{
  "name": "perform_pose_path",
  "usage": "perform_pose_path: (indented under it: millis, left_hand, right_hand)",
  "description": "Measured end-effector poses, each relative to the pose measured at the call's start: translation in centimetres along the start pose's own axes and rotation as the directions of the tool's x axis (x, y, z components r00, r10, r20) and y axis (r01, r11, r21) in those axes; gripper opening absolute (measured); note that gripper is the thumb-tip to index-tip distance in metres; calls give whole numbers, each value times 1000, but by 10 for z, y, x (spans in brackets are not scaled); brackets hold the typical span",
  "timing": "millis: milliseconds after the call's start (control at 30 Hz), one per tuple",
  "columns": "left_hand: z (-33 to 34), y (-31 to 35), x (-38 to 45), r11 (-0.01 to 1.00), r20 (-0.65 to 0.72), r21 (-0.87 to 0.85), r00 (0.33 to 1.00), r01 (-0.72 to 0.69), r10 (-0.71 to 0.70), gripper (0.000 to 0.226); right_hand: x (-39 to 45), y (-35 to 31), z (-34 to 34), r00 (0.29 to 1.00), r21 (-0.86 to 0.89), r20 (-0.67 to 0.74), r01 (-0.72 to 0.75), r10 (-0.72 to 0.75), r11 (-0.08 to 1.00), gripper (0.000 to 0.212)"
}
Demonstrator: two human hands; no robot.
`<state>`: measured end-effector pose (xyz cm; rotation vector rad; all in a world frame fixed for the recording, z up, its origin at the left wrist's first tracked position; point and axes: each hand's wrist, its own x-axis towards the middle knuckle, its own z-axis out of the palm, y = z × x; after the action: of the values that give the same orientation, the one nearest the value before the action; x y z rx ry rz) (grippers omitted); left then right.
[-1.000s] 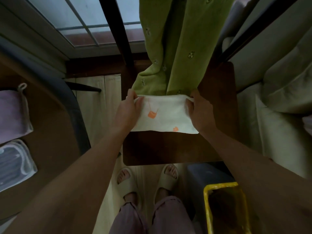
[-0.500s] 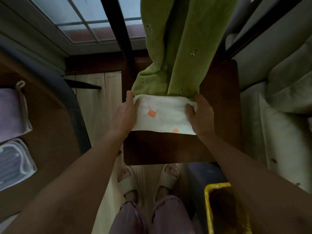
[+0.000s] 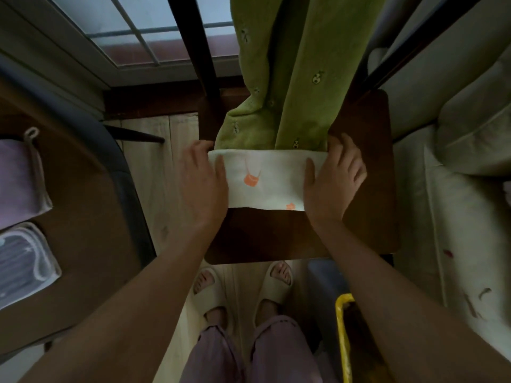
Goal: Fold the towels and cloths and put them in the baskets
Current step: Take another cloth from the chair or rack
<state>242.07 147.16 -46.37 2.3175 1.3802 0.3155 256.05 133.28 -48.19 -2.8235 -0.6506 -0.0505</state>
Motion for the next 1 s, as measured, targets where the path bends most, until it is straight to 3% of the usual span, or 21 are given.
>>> perform_pose_path:
  millis: [100,167,233,333,500,667,767,833,900,967,1000]
  left_hand:
    - [25,10,-14,962,93,-23,958,-271,272,38]
    - [47,3,-15,914,228,63,897,-401,378,47]
    - [60,-13,-13,846,355,191,839,-498,413,55]
    - [63,-26,-7,808,391,252,820,-533,419,64]
    - [58,-21,-8,878,387,246,872,-411,299,74]
    - [48,-22,-2,887,375,312,902,-341,216,78]
    - [32,-19,-3,979,328,141,940,-145,92,78]
    - [22,-17,0,998,287,-43,957,44,-30,79]
    - [18,-13,2,980,286,-122,951,160,-119,78]
    - [18,-4,5,938,340,-159,909,309,-242,71]
    - [19,1,7,895,373,-174,868,412,-327,66]
  right_hand:
    - [-18,-11,19,954,61,78,284,-288,957,47]
    - [-23,-13,35,901,112,184,378,-393,919,51]
    - [-23,-7,45,864,81,256,427,-433,901,55]
    - [-19,8,50,842,0,289,476,-456,880,60]
    - [-21,19,43,906,-57,282,345,-317,937,66]
    - [-15,18,32,908,-41,313,305,-277,952,67]
    - [-6,17,16,938,-98,257,265,-233,959,61]
    - [0,22,4,958,-112,260,152,-119,982,59]
    - [2,28,-4,952,-35,305,-24,33,999,64]
    - [2,28,-12,898,148,380,-295,221,944,66]
    - [3,28,-14,843,234,433,-447,319,864,64]
